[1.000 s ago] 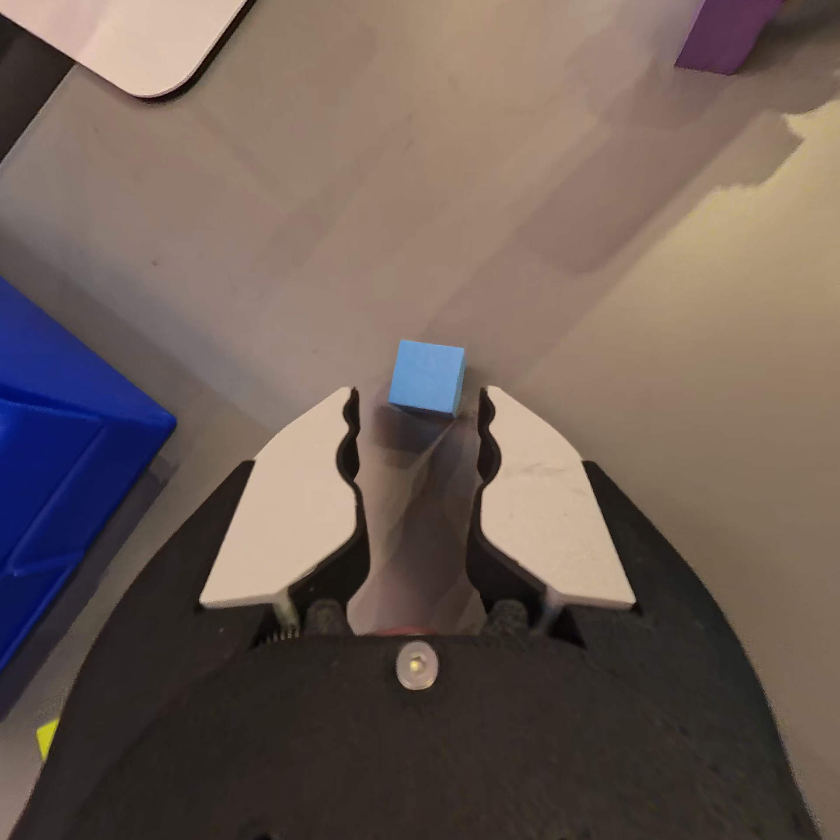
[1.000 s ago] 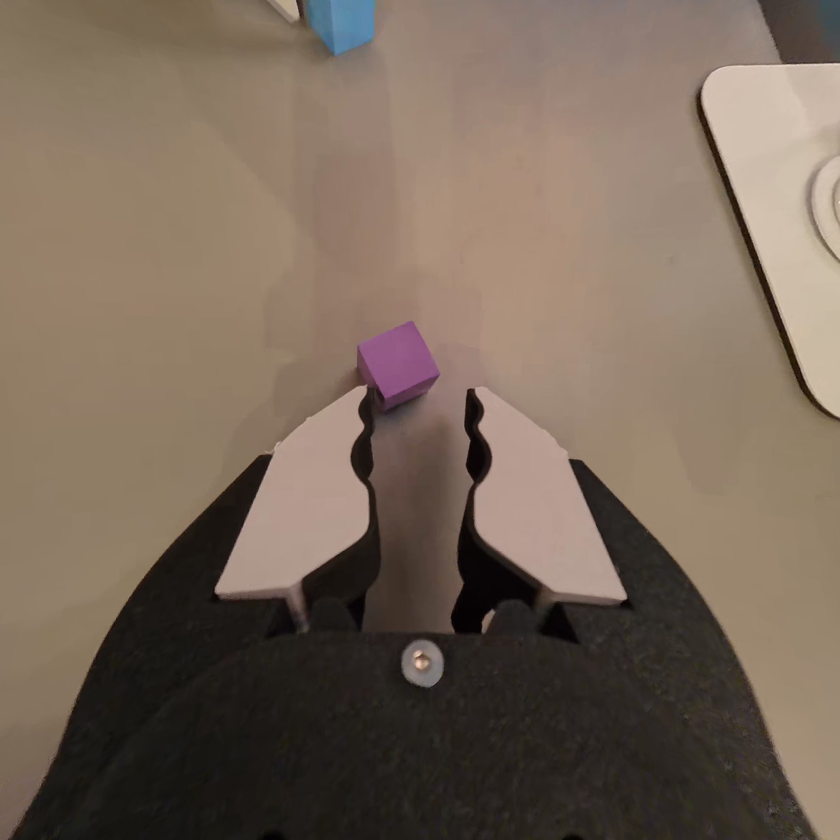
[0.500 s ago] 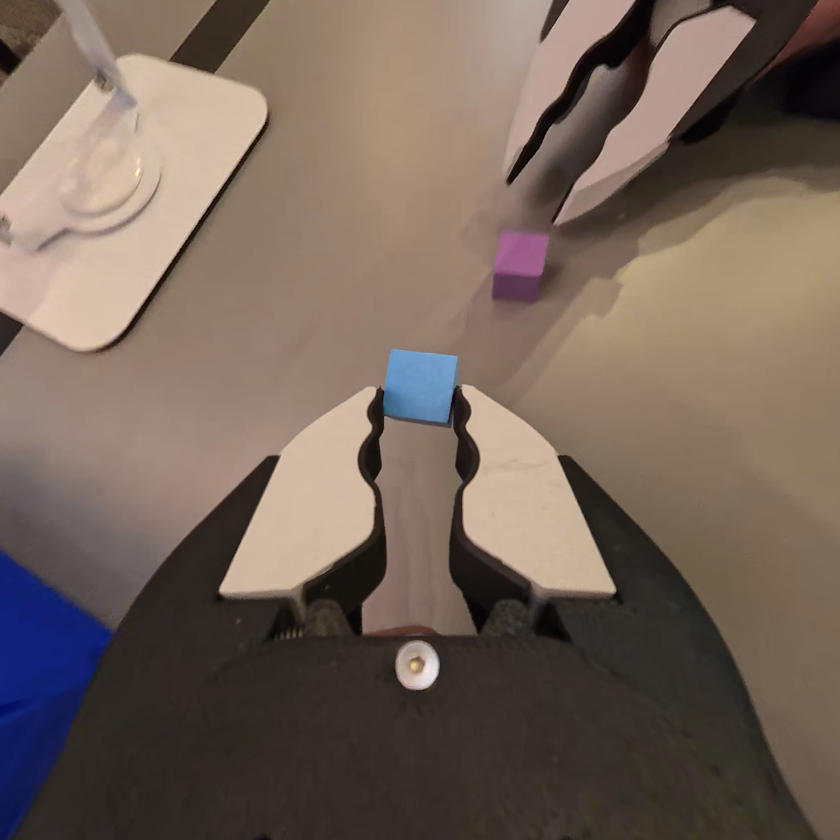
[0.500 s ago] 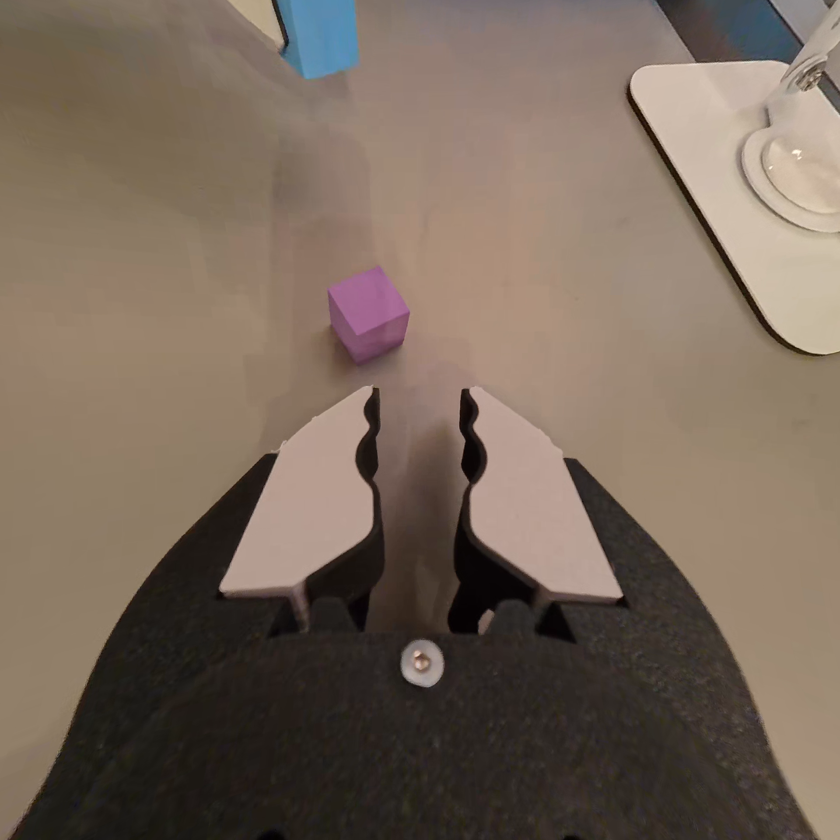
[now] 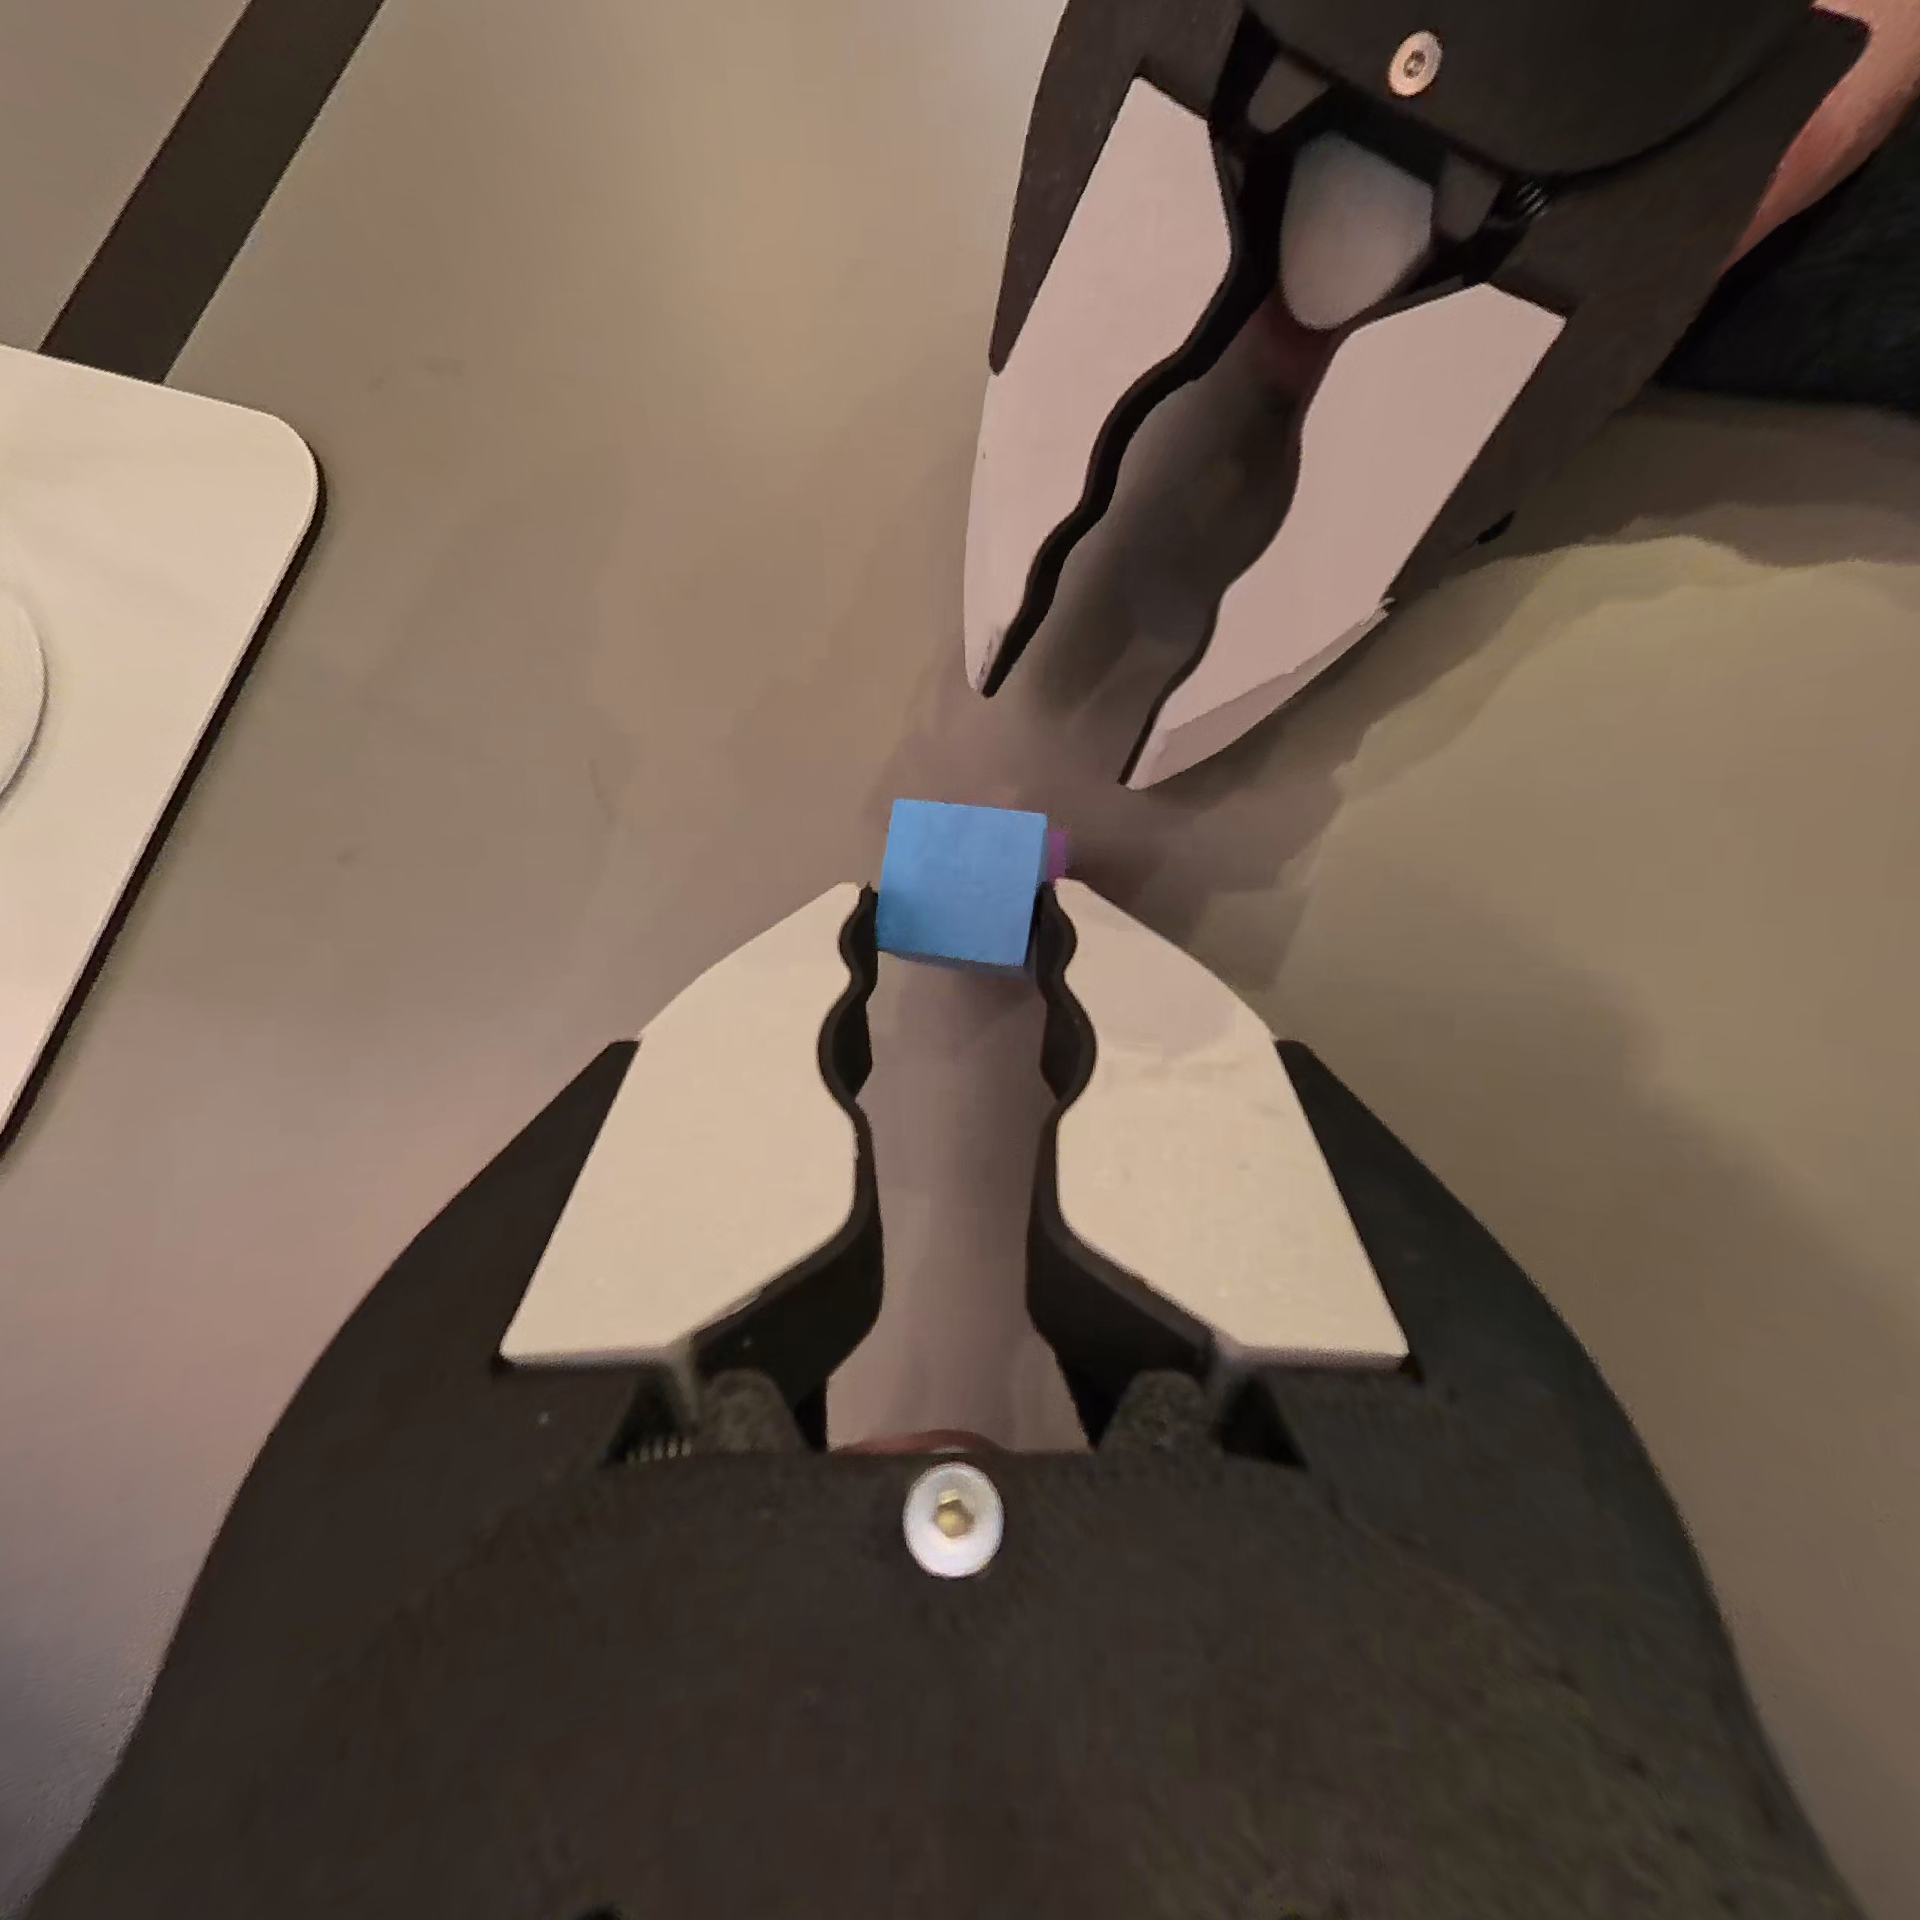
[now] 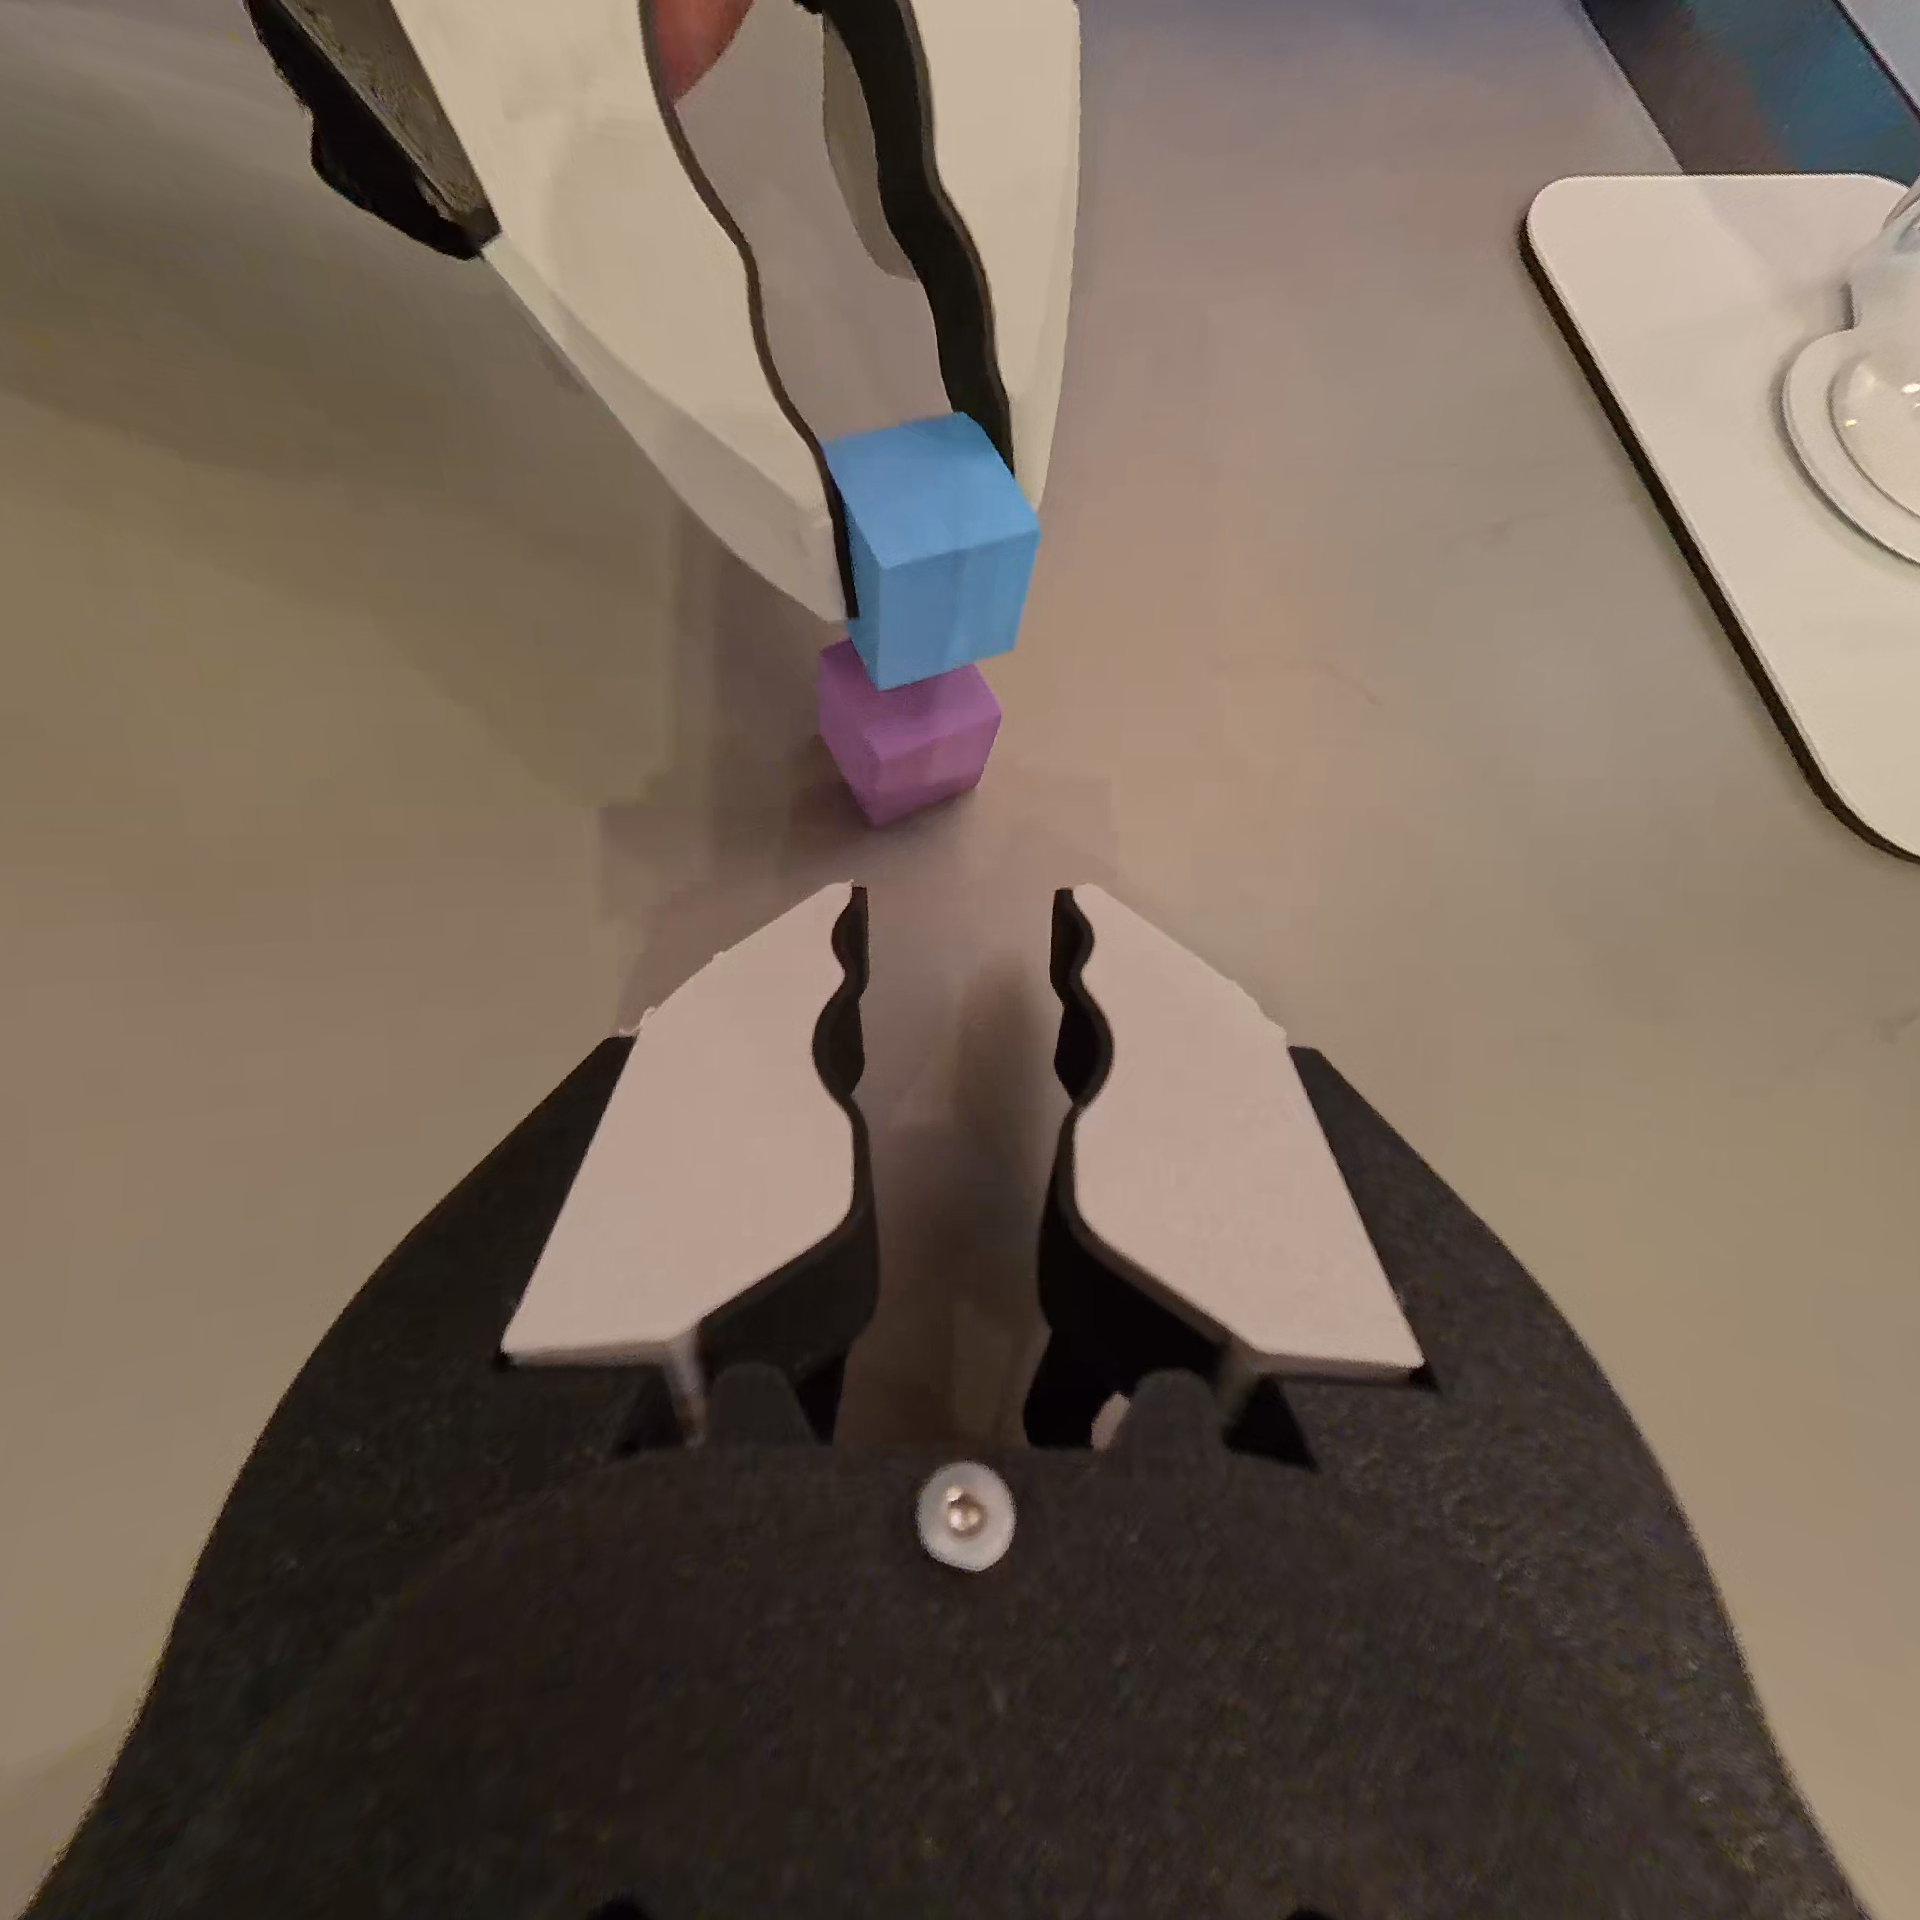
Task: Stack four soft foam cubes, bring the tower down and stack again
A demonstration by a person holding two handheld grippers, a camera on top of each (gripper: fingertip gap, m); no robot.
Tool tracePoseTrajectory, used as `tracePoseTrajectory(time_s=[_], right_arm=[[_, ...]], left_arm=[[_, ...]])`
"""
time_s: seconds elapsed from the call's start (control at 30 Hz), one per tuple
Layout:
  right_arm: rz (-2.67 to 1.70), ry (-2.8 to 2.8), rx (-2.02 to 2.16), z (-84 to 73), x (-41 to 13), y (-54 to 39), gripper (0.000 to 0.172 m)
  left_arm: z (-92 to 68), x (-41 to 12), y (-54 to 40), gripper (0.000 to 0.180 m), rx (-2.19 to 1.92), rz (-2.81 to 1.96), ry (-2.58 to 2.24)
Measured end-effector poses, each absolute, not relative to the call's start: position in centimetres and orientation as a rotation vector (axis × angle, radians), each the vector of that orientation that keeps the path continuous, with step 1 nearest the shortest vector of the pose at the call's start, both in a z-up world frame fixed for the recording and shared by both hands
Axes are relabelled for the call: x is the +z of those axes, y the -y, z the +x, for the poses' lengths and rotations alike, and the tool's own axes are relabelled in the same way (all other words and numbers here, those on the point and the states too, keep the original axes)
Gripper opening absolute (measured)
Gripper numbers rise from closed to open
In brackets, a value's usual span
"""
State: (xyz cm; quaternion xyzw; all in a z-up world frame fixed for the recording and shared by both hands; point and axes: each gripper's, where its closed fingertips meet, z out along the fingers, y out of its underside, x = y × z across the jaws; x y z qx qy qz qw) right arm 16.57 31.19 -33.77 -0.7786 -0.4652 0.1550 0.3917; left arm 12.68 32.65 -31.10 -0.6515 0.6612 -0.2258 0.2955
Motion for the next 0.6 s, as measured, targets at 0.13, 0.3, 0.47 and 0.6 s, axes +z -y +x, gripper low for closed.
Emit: tracePoseTrajectory(time_s=[0.13, 0.3, 0.47, 0.6], right_arm=[[-1.981, 1.205, 0.383, 16.47, -34.03, -31.04, 0.033], [-1.987, 1.211, 0.381, 16.46, -34.15, -31.0, 0.032], [-1.996, 1.219, 0.374, 16.45, -34.32, -30.97, 0.032], [-1.998, 1.219, 0.375, 16.45, -34.34, -30.97, 0.032]], left_arm=[[13.0, -31.37, -32.47, 0.029, -0.596, -1.744, -1.755], [13.03, -31.58, -32.45, 0.029, -0.572, -1.759, -1.753], [13.0, -31.48, -32.5, 0.029, -0.566, -1.771, -1.745], [13.13, -31.12, -32.26, 0.029, -0.586, -1.777, -1.724]])
